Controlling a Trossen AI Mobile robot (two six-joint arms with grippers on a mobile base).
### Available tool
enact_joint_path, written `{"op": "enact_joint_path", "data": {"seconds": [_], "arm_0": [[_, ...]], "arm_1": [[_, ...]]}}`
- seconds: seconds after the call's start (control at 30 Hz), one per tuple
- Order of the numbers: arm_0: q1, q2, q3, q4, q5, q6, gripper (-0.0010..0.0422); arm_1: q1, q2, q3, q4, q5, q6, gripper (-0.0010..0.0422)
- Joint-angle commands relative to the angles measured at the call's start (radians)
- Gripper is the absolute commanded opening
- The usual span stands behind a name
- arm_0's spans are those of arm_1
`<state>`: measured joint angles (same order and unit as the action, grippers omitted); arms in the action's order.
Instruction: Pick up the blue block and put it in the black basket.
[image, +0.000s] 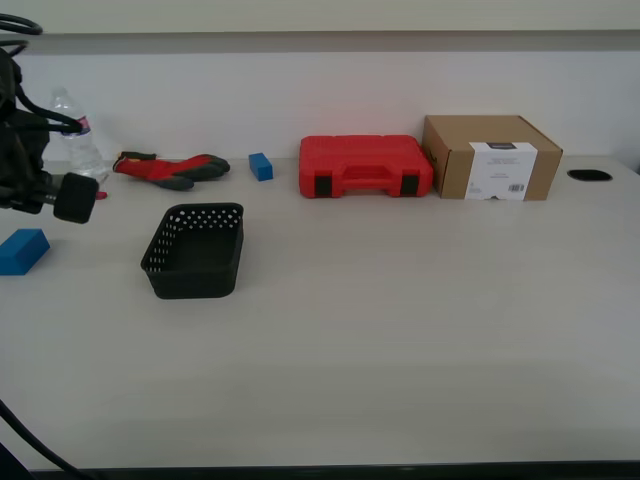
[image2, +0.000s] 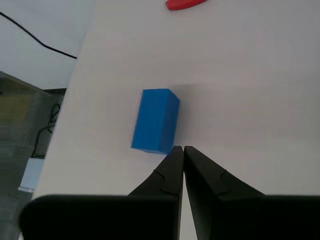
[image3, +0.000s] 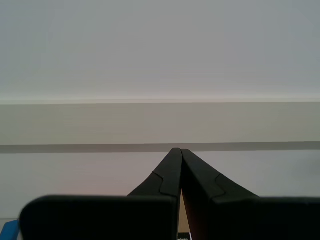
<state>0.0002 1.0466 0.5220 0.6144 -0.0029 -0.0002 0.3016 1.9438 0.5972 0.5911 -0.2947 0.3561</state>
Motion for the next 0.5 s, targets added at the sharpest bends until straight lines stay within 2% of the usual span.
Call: {"op": "enact_joint_path", "data": {"seconds": [0.03, 0.1, 0.2, 0.33, 0.4, 0.5], "arm_0": [[0.000, 0.000, 0.001, 0.003, -0.001, 0.000, 0.0000], [0.000, 0.000, 0.001, 0.003, -0.001, 0.000, 0.0000], [0.000, 0.000, 0.001, 0.003, -0.001, 0.000, 0.0000], [0.000, 0.000, 0.001, 0.003, -0.001, 0.000, 0.0000], [0.000, 0.000, 0.001, 0.003, -0.002, 0.000, 0.0000], [0.000, 0.000, 0.001, 0.003, -0.002, 0.000, 0.0000]], "arm_1": [[0.086, 0.001, 0.028, 0.021, -0.003, 0.022, 0.0000], [0.153, 0.001, 0.050, 0.021, 0.038, 0.014, 0.0000], [0.239, 0.001, 0.078, 0.011, 0.148, -0.027, 0.0000], [0.301, 0.002, 0.167, -0.177, 0.265, -0.068, 0.0001], [0.300, 0.036, 0.222, -0.235, 0.283, -0.060, 0.0010], [0.300, 0.117, 0.320, -0.320, 0.279, -0.042, 0.0053]]}}
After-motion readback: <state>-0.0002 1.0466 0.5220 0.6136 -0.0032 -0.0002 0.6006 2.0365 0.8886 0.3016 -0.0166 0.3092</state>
